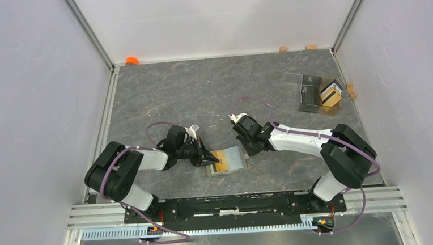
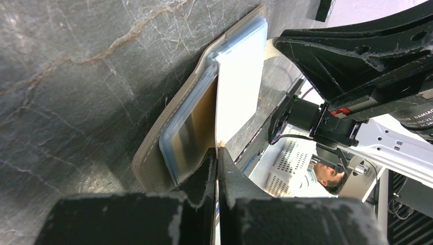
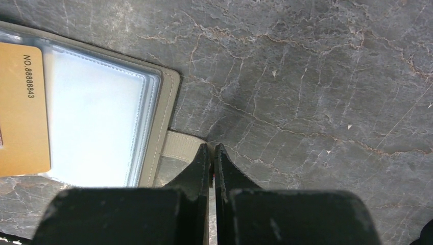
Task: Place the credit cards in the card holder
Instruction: Insert the credit card into the card holder.
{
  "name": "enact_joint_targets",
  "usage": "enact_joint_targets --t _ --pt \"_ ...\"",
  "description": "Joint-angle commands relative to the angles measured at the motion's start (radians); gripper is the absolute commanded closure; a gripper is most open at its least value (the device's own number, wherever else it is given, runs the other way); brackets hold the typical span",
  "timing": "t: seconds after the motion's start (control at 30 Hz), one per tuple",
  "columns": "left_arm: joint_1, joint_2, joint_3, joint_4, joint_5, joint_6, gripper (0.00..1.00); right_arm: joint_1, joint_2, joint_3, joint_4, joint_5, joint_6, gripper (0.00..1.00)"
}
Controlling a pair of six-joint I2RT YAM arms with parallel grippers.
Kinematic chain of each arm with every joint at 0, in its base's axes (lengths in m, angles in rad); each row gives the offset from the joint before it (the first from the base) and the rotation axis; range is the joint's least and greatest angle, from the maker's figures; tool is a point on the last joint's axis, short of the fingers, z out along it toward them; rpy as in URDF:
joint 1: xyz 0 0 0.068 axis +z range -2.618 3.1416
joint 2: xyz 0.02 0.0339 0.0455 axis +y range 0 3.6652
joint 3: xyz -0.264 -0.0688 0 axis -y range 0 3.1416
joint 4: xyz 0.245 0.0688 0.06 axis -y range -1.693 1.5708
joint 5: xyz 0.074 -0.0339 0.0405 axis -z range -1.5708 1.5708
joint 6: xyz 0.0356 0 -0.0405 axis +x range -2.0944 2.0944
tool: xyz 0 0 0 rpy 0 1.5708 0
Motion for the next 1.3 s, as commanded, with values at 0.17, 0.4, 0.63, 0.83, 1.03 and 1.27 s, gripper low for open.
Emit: enact_joint_targets --t 0.17,0.4,0.63,0.83,1.03,1.27 --pt "-0.003 0.003 -0.002 0.018 0.018 -0.011 0.98 0.008 0.003 0.011 -0.019 0.03 0.018 1.0" --pt "-0.003 0.046 0.022 0.013 0.043 0.029 0.98 0.009 0.011 0.012 -0.021 0.028 0.018 1.0" --pt "-0.003 0.071 0.034 -0.002 0.043 0.069 0.98 0.01 0.014 0.017 -0.024 0.031 0.018 1.0" --pt "-0.003 0.104 0.048 -0.002 0.051 0.091 0.98 0.013 0.019 0.022 -0.028 0.031 0.017 1.0" --pt "-0.003 0.139 0.056 0.009 0.051 0.1 0.98 0.016 0.019 0.023 -0.03 0.03 0.019 1.0" --pt "-0.003 0.168 0.046 0.081 0.058 0.07 0.98 0.019 0.019 0.024 -0.03 0.031 0.022 1.0"
